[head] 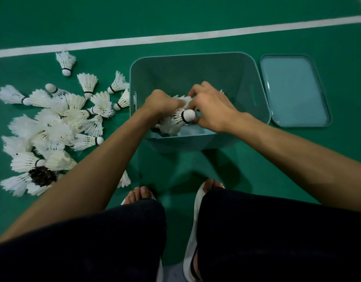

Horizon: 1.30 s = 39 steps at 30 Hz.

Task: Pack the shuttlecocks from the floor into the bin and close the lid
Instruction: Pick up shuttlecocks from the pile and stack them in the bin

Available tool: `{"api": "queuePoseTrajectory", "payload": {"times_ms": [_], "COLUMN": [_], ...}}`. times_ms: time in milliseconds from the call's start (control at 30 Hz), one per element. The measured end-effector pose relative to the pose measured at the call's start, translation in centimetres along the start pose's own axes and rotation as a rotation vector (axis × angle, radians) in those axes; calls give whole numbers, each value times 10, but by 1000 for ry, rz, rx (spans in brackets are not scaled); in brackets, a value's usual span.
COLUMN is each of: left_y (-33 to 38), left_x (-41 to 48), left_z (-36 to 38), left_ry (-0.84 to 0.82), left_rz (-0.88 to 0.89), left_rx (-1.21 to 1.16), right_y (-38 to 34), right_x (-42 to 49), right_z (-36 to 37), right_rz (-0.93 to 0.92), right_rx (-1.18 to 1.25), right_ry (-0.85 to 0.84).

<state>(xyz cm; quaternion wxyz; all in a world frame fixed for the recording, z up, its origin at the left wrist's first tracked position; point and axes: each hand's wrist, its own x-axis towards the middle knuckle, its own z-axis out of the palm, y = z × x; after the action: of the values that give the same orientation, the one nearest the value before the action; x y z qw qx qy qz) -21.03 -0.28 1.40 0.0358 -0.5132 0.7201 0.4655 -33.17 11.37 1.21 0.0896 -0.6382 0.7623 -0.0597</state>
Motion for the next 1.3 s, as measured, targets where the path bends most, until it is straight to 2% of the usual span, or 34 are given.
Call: {"api": "queuePoseTrajectory", "payload": {"times_ms": [67, 167, 267, 400, 733, 833, 1067, 1100, 1200, 1233, 1300], "left_y": [-4, -9, -10, -3, -11, -12, -9, -8, -3, -1, 7], "left_x": [1, 7, 13, 18, 30, 32, 31, 30, 24, 21, 11], "left_z": [0, -5, -9, -11, -13, -13, -9, -8, -9, -9, -10], "left_ry": [108, 230, 237, 201, 182, 174, 131, 128, 129, 122, 108], "left_rz": [44, 70, -7, -35, -60, -66, -131, -134, -161, -178, -234], "left_rx": [-37, -159, -323, -415, -478, -490, -564, -576, -636, -675, -808], "right_y": [4, 9, 8, -2, -5, -8, 0, 4, 14, 15, 11], "right_x": [0, 11, 24, 39, 64, 70, 70, 67, 59, 55, 45], "right_z": [5, 10, 17, 25, 46, 54, 41, 34, 11, 4, -10], "right_rz": [107, 403, 688, 867, 950, 971, 896, 907, 903, 905, 958], "right_rx": [6, 170, 368, 472, 557, 650, 708, 680, 581, 597, 799], "right_ry": [19, -142, -227, -334, -491, -540, -642, -620, -418, -374, -396]}}
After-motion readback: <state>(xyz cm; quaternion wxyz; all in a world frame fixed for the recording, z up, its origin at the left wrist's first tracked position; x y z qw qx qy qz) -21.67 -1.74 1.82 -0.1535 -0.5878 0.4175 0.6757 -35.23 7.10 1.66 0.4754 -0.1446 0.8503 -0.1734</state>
